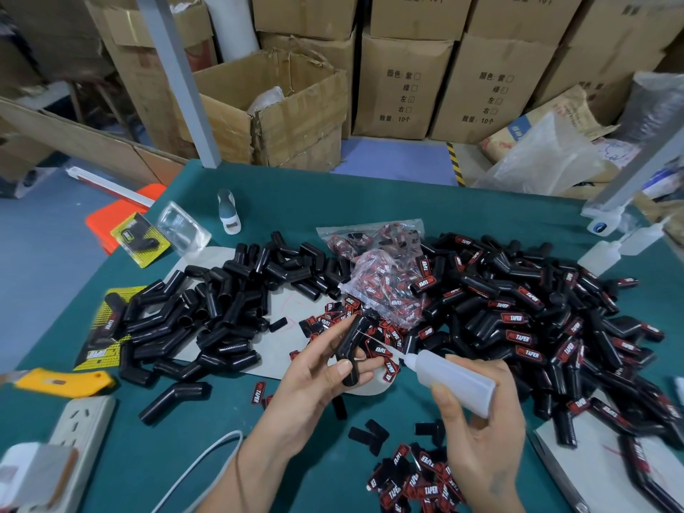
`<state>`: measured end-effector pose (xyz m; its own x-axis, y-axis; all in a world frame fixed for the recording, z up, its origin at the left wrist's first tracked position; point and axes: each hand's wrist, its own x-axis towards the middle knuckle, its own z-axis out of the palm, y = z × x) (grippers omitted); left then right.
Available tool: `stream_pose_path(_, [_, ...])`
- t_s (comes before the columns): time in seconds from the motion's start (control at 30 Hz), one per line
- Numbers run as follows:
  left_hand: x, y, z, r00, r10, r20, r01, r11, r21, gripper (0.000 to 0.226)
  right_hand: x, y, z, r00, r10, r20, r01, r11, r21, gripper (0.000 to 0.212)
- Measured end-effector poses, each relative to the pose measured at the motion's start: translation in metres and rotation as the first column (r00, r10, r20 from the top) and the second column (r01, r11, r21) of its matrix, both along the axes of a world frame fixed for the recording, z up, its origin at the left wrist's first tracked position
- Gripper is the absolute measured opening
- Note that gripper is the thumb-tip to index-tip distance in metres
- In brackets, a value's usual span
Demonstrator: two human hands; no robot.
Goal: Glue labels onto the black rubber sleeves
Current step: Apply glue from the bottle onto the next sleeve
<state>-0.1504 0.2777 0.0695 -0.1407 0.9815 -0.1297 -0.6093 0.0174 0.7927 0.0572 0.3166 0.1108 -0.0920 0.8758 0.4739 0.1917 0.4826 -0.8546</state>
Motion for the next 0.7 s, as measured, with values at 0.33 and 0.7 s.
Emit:
stream_pose_path(0.33, [-0.0025,0.0001,-0.0034,1.000,0.002,-0.020,-0.002,1.000,0.012,0.058,0.0002,-0.0003,-0.0001,1.000,0.006,-0.005,-0.006,1.000,-0.005,0.026])
stream_pose_path(0.7, [-0.0034,-0.0005,-0.0041,1.000,-0.009,-0.021,0.009,1.000,0.005,0.064,-0.0033,-0.0004,0.0039,1.000,0.008,-0.025,-0.008,1.000,0.003,0.026])
